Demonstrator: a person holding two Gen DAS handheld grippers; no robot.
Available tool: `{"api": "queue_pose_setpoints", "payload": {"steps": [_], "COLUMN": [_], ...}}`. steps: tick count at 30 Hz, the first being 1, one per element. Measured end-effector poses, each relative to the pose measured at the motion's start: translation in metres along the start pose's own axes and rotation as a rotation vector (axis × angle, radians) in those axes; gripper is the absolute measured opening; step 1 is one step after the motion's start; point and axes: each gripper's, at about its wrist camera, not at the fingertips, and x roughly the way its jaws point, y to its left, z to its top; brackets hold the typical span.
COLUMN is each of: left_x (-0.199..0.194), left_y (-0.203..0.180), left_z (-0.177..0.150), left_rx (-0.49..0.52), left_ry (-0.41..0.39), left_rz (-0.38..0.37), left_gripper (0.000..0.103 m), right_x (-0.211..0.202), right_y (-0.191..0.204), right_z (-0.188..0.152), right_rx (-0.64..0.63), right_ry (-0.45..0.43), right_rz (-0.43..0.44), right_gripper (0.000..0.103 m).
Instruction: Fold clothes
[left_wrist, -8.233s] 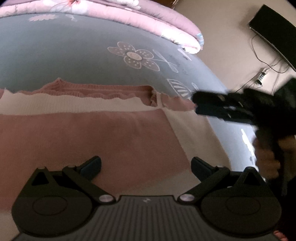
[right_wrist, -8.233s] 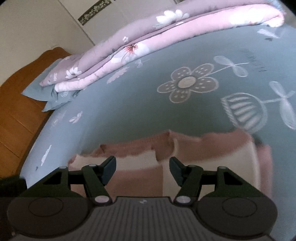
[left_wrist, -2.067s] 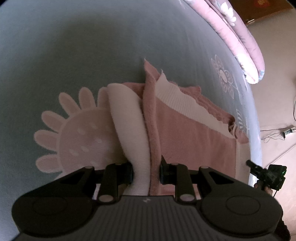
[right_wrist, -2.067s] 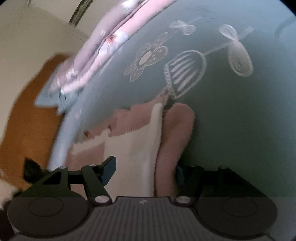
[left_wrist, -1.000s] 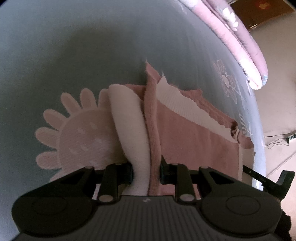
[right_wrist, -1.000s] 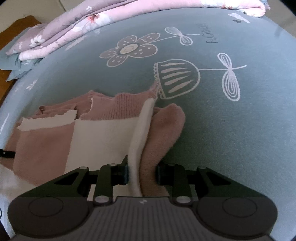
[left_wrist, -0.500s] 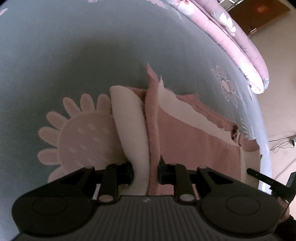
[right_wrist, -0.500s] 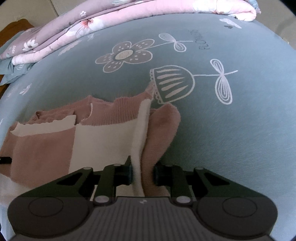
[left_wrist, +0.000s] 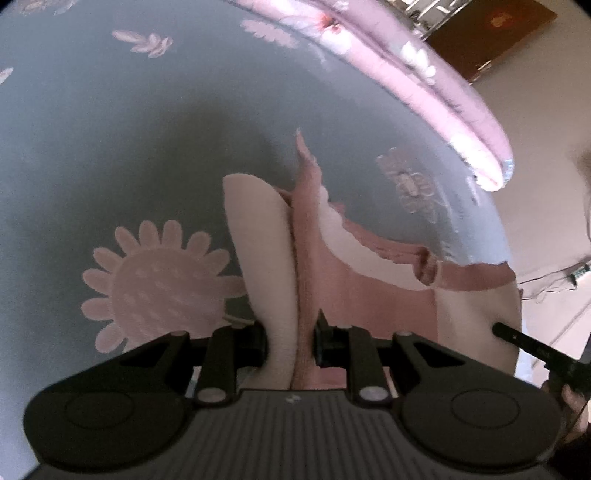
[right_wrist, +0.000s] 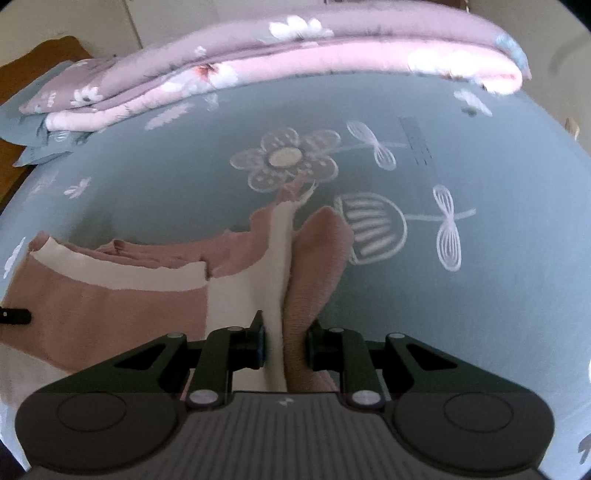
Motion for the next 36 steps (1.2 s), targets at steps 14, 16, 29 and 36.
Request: {"api": "queue_pose_setpoints", "payload": {"steps": [14,16,29,36], "left_x": [-0.106,-0.123,-0.217,-0.261], "left_y": [0.012,0.025,0.135,0.197], "left_z": [-0.028,-0.035,-0.069,-0.092], "left_rx": [0.044,0.029,-0.060,-0.164], "left_ry": [-0.120,-0.139,-0.255,-0.334], "left_rz": [-0.013,-0.013,-0.013,0.032], "left_gripper": [0.020,0.020,0.020,0.020], "right_x": [-0.060,-0.065,-0.060,-0.035], "right_y": [0.093,0.114,0.301,0.416], "right_z": [0.023,0.026,0.043,0.050], "right_rx": [-0.195,-0.232,-0.487,-0.640], "right_ry": [-0.056,-0.058,-0.074,-0.086], "right_rz": [-0.015,-0.019,-0.065,-0.031], "right_gripper": [0.023,0.023,0.023,0.023]}}
